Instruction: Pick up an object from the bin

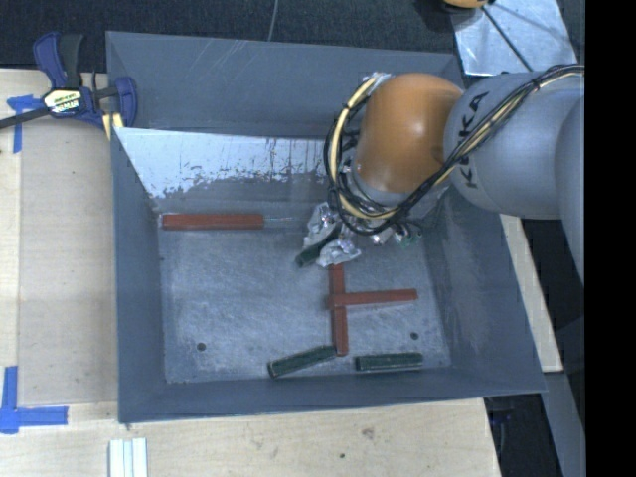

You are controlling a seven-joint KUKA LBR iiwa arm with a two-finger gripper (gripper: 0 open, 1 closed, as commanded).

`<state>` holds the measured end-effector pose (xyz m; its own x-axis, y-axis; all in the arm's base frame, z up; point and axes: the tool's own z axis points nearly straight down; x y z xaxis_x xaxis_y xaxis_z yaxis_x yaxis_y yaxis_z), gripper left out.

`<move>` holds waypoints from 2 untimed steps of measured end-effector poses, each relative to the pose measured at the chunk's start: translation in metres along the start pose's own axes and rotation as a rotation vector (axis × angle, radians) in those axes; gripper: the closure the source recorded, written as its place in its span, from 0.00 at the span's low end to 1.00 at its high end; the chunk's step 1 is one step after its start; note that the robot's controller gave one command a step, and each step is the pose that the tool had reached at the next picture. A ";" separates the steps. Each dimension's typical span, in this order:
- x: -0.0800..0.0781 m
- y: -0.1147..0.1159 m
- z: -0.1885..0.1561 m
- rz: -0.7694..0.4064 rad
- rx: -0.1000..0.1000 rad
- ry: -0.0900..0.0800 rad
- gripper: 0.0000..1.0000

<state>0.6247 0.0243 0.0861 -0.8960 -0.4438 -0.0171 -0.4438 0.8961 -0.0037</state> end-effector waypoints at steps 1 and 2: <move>-0.007 0.037 -0.026 0.072 0.001 0.006 1.00; 0.057 0.003 -0.051 0.054 -0.003 0.016 1.00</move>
Offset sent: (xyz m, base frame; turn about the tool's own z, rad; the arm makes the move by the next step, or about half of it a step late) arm -0.0541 -0.0218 0.0497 0.0505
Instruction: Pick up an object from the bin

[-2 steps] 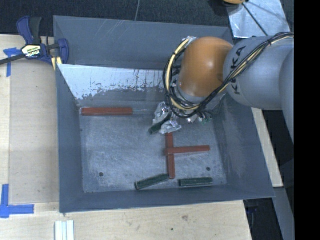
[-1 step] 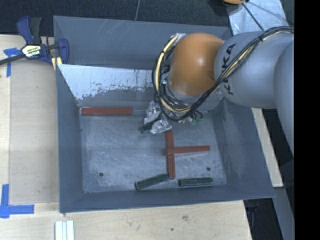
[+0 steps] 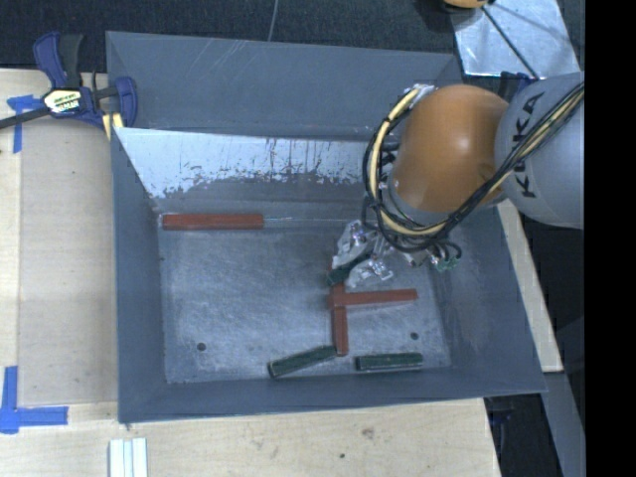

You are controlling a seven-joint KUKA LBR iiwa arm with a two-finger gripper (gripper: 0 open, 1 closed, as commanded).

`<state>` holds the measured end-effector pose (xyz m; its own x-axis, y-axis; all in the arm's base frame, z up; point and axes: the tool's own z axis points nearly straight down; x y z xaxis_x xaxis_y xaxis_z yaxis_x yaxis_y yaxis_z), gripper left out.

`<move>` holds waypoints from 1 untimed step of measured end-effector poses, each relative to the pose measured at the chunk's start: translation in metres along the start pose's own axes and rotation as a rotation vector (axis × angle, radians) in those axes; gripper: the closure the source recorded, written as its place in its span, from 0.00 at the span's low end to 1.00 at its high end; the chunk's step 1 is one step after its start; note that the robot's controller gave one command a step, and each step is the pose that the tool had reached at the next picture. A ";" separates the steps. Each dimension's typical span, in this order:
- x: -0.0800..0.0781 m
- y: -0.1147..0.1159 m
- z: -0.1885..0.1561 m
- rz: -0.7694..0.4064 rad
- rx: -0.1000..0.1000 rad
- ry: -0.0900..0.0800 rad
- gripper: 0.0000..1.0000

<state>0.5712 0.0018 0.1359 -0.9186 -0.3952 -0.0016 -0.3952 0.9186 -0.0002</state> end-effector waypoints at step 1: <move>0.000 0.000 0.000 0.001 0.000 0.000 1.00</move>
Offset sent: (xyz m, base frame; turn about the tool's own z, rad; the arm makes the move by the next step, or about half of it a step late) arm -0.0062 -0.0127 0.0781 0.0419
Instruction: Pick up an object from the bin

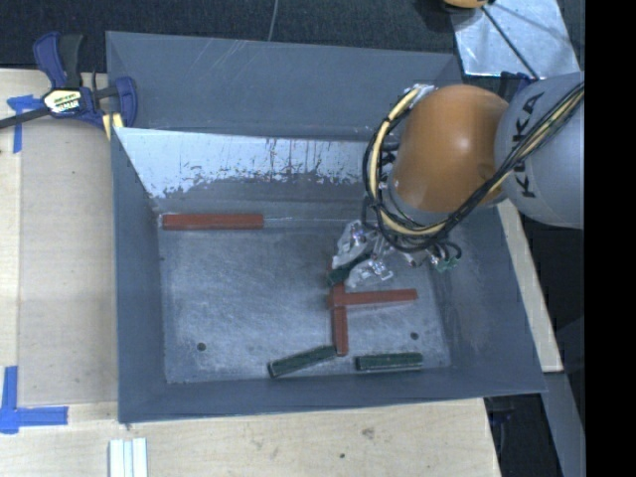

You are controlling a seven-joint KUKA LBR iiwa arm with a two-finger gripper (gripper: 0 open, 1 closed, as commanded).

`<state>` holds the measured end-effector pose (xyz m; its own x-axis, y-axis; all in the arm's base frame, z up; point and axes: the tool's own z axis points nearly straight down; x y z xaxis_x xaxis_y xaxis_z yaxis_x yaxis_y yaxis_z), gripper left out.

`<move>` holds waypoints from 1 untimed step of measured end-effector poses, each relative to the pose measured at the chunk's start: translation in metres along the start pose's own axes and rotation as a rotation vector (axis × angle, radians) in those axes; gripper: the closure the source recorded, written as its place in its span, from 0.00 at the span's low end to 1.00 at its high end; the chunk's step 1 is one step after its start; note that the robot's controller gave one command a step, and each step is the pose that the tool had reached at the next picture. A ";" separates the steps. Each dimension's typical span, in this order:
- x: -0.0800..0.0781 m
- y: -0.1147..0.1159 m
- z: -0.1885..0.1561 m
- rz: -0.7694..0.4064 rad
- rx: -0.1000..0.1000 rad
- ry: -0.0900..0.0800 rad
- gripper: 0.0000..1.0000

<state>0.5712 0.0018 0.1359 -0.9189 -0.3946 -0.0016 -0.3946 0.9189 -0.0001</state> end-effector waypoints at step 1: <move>0.010 -0.010 -0.078 0.043 0.001 -0.001 1.00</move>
Offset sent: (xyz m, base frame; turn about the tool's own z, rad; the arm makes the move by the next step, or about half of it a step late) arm 0.0000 0.0000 0.0000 0.0000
